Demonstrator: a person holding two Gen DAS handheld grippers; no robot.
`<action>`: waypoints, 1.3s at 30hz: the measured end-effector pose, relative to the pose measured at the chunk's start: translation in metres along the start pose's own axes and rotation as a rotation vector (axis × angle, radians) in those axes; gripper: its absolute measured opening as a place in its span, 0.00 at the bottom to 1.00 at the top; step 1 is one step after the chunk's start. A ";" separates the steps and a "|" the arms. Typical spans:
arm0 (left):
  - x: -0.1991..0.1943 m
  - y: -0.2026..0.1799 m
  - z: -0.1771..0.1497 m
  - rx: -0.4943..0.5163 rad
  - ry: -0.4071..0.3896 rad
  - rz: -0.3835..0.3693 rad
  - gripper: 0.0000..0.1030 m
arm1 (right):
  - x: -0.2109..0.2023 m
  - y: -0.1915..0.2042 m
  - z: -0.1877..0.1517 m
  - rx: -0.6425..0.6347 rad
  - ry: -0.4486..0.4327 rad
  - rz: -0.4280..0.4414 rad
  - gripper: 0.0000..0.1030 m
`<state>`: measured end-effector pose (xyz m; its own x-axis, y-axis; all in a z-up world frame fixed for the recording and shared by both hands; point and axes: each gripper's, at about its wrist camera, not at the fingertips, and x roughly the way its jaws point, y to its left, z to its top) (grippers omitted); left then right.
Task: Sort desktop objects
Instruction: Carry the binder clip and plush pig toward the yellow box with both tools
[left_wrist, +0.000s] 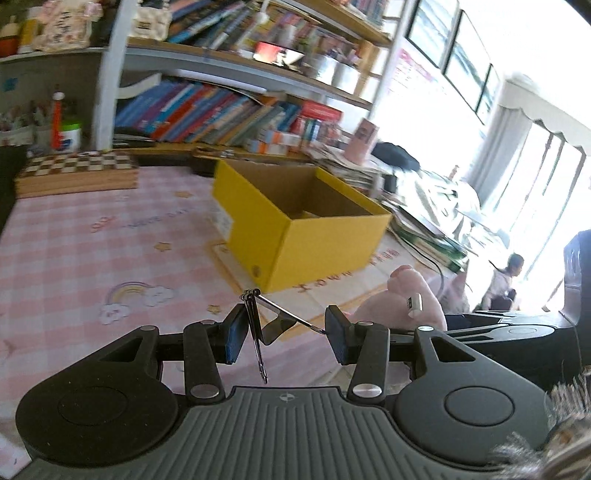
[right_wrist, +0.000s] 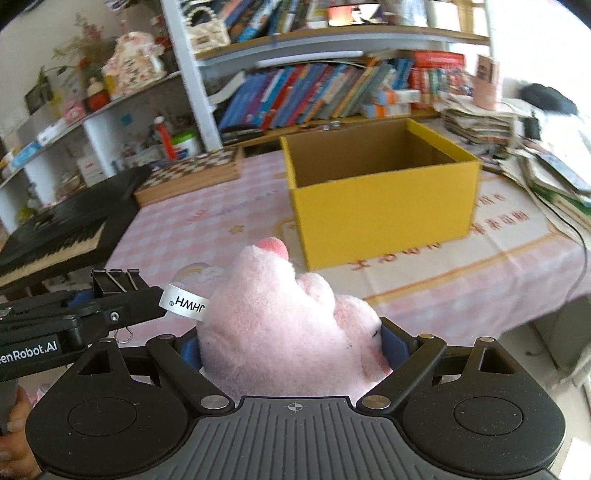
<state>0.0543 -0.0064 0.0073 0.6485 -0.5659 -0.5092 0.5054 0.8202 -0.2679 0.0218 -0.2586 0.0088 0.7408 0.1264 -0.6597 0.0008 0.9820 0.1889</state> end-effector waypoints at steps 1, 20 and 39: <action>0.001 -0.002 0.000 0.007 0.004 -0.008 0.42 | -0.001 -0.002 0.000 0.007 -0.001 -0.006 0.89; 0.050 -0.044 0.020 0.072 0.042 -0.101 0.41 | -0.004 -0.056 0.011 0.063 -0.016 -0.072 0.89; 0.100 -0.080 0.086 0.089 -0.094 -0.021 0.42 | 0.014 -0.115 0.094 0.007 -0.144 0.032 0.89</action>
<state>0.1279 -0.1358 0.0477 0.6854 -0.5916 -0.4245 0.5654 0.7998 -0.2018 0.0948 -0.3828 0.0464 0.8291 0.1354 -0.5424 -0.0197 0.9767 0.2137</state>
